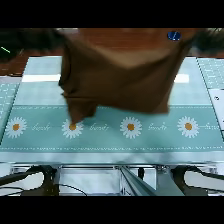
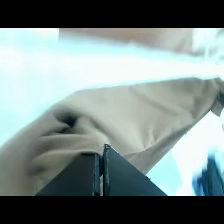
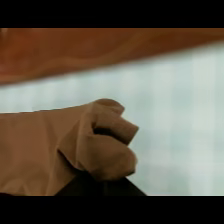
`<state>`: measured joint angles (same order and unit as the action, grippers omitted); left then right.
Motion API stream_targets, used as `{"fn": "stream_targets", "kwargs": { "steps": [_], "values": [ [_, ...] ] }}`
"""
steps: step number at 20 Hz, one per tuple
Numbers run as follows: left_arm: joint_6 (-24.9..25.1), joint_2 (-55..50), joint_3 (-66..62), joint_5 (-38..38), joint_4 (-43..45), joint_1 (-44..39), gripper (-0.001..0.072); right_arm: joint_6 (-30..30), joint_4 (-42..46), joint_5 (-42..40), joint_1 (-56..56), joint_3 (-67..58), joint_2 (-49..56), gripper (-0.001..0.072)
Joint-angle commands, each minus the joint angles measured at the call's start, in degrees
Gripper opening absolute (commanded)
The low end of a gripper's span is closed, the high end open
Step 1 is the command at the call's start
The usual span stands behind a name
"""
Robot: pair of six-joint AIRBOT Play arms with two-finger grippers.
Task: Fold the shirts.
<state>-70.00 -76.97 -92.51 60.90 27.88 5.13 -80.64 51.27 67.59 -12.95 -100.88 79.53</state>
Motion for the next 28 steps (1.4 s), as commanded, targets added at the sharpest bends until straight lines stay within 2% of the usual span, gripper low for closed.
{"fn": "stream_targets", "kwargs": {
  "steps": [1, 5, 9, 11, 14, 18, 20, 24, 26, 28],
  "values": [
    [0.3, 9.4, -14.0, -0.4, -0.8, 5.5, 0.0015, -0.8, 2.4, 3.1, 0.4, -12.3, -11.6, 0.0031],
    [0.1, 22.8, -16.8, -0.2, 6.9, 12.8, 0.0015, -1.3, 14.1, 5.5, 0.4, -12.3, -27.3, 0.0031],
    [0.0, 35.1, -16.7, -0.3, 19.5, 15.9, 0.0015, -2.3, 20.2, 9.7, 0.4, -12.2, -37.7, 0.0031],
    [-1.1, 39.1, -16.7, 0.6, 26.9, 14.1, 0.0015, -3.5, 22.7, 13.4, 0.4, -12.2, -40.8, 0.0031],
    [-4.0, 41.5, -14.6, 2.1, 36.8, 6.4, 0.0015, -4.5, 22.1, 17.9, 0.4, -9.6, -43.7, 0.0031],
    [-6.1, 39.9, -2.6, 2.2, 41.9, 0.7, 0.0015, -3.8, 15.9, 20.5, 0.4, 5.9, -45.4, 0.0031],
    [-6.4, 37.0, 5.4, 1.1, 40.5, 0.7, 0.0015, -3.0, 14.1, 17.8, 0.4, 16.9, -45.4, 0.0031],
    [-6.4, 25.6, 16.6, -4.9, 35.0, -0.6, 0.0015, -1.6, 10.1, 3.7, 0.4, 38.7, -41.9, 0.0031],
    [-6.4, 16.8, 17.2, -5.3, 31.7, -2.4, 0.0015, -1.8, 8.7, -4.9, 0.4, 44.4, -35.7, 0.0031],
    [-6.4, 8.3, 17.1, -10.2, 29.0, -4.7, 0.0015, -1.0, 5.3, -11.5, 0.4, 44.4, -26.7, 0.0031]
  ]
}}
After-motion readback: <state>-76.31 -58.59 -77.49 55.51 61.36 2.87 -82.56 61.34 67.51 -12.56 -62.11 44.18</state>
